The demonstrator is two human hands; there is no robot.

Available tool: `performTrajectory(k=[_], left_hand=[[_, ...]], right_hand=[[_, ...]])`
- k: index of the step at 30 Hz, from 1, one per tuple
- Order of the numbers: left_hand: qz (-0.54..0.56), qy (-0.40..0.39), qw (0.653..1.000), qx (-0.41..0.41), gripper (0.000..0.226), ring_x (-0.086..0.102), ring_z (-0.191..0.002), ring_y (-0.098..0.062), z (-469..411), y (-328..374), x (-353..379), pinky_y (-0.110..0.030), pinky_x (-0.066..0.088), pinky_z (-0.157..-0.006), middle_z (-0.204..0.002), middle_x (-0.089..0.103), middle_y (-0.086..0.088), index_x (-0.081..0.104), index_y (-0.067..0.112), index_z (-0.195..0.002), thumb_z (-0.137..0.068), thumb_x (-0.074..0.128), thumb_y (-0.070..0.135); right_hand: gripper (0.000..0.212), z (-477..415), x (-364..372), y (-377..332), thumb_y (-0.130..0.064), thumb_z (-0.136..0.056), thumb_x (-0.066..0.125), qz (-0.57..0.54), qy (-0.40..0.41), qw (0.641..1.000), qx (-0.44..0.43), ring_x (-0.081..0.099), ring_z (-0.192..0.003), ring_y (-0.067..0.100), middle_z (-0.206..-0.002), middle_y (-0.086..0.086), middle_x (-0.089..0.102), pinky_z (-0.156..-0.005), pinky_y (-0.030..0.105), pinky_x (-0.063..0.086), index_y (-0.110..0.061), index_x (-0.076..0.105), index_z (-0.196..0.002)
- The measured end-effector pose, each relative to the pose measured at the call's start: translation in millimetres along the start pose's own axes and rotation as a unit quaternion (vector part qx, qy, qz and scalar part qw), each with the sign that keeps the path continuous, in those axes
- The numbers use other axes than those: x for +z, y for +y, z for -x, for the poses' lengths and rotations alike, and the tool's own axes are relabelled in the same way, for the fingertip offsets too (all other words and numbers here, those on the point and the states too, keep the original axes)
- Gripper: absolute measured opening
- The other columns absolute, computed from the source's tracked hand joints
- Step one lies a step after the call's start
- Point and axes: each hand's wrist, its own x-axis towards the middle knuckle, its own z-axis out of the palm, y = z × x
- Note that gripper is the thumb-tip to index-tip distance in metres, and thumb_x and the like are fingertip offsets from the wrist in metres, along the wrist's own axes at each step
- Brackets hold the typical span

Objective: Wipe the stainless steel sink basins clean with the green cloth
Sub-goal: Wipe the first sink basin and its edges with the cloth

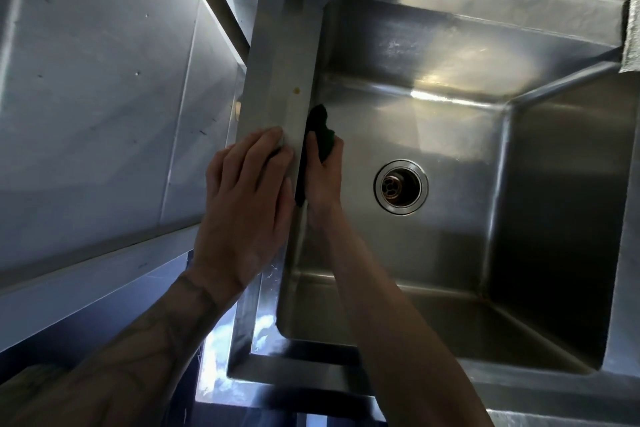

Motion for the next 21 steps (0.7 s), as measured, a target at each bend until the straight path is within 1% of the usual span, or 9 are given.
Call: performTrajectory(k=[2, 4, 7, 9, 12, 14, 18, 19, 21], left_hand=[[0.003, 0.001, 1.0, -0.003, 0.032, 0.049, -0.138, -0.034, 0, 0, 1, -0.046, 0.034, -0.113, -0.148, 0.057, -0.019, 0.064, -0.001, -0.132, -0.107, 0.052, 0.016], [0.003, 0.002, 1.0, -0.003, 0.032, 0.05, -0.139, -0.034, 0, 0, 1, -0.046, 0.034, -0.113, -0.148, 0.057, -0.018, 0.064, 0.0, -0.132, -0.109, 0.05, 0.017], [0.003, 0.006, 1.0, 0.0, 0.034, 0.049, -0.139, -0.034, 0, -1, 1, -0.047, 0.036, -0.112, -0.147, 0.058, -0.02, 0.065, -0.001, -0.132, -0.11, 0.048, 0.018], [0.003, 0.009, 1.0, 0.003, 0.032, 0.046, -0.138, -0.033, 0, 1, 1, -0.048, 0.037, -0.112, -0.147, 0.058, -0.021, 0.065, -0.002, -0.132, -0.108, 0.05, 0.015], [0.003, 0.008, 1.0, -0.001, 0.031, 0.046, -0.139, -0.033, 0, 1, 1, -0.049, 0.037, -0.112, -0.147, 0.058, -0.02, 0.065, -0.002, -0.132, -0.105, 0.055, 0.011], [-0.001, 0.007, 1.0, 0.0, 0.031, 0.046, -0.139, -0.034, 0, 0, 1, -0.05, 0.038, -0.113, -0.147, 0.057, -0.02, 0.064, -0.001, -0.133, -0.106, 0.055, 0.011], [-0.006, 0.009, 1.0, 0.002, 0.036, 0.046, -0.137, -0.034, -1, 2, -1, -0.052, 0.041, -0.11, -0.146, 0.058, -0.022, 0.064, -0.002, -0.132, -0.11, 0.045, 0.019], [-0.005, 0.008, 1.0, 0.004, 0.038, 0.046, -0.137, -0.035, -1, 2, -1, -0.052, 0.041, -0.11, -0.145, 0.058, -0.023, 0.064, -0.003, -0.132, -0.111, 0.043, 0.021], [-0.004, 0.004, 1.0, 0.005, 0.037, 0.046, -0.137, -0.035, 0, 1, 0, -0.053, 0.041, -0.11, -0.146, 0.058, -0.023, 0.063, -0.003, -0.132, -0.11, 0.044, 0.02]], right_hand=[[0.044, 16, -2, -22, -0.061, -0.089, 0.057, 0.025, 0.008, 1.0, -0.004, 0.067, -0.105, 0.023, -0.112, 0.003, 0.068, -0.095, 0.056, 0.052, -0.027, 0.055, -0.118], [0.033, 37, -9, -35, -0.049, -0.099, 0.058, 0.032, 0.004, 0.999, -0.043, 0.066, -0.105, 0.016, -0.111, -0.002, 0.068, -0.098, 0.051, 0.053, -0.025, 0.056, -0.122], [0.036, 54, -15, -33, -0.037, -0.103, 0.057, -0.002, -0.018, 0.994, -0.11, 0.06, -0.124, 0.013, -0.131, -0.005, 0.065, -0.108, 0.043, 0.048, -0.026, 0.053, -0.137], [0.046, 41, -9, -15, -0.042, -0.1, 0.055, 0.012, -0.004, 0.995, -0.102, 0.056, -0.132, 0.013, -0.141, -0.005, 0.06, -0.113, 0.044, 0.044, -0.026, 0.051, -0.144], [0.059, 17, -9, 16, -0.063, -0.089, 0.054, 0.036, 0.006, 0.999, -0.033, 0.061, -0.124, 0.02, -0.131, -0.002, 0.066, -0.107, 0.052, 0.047, -0.029, 0.056, -0.137], [0.053, 31, -11, 0, -0.058, -0.092, 0.055, 0.036, 0.001, 0.999, -0.028, 0.061, -0.124, 0.019, -0.132, -0.003, 0.066, -0.108, 0.051, 0.047, -0.03, 0.057, -0.137], [0.043, 68, -21, -24, -0.035, -0.103, 0.055, -0.01, -0.028, 0.995, -0.097, 0.055, -0.134, 0.018, -0.141, -0.002, 0.06, -0.114, 0.049, 0.042, -0.023, 0.051, -0.144], [0.044, 68, -19, -21, -0.035, -0.103, 0.054, 0.005, -0.021, 0.994, -0.106, 0.055, -0.134, 0.017, -0.142, -0.002, 0.06, -0.114, 0.048, 0.042, -0.023, 0.05, -0.144], [0.049, 49, -13, -3, -0.047, -0.098, 0.054, 0.031, -0.011, 0.997, -0.074, 0.057, -0.13, 0.016, -0.138, -0.002, 0.061, -0.112, 0.048, 0.044, -0.025, 0.052, -0.142]])
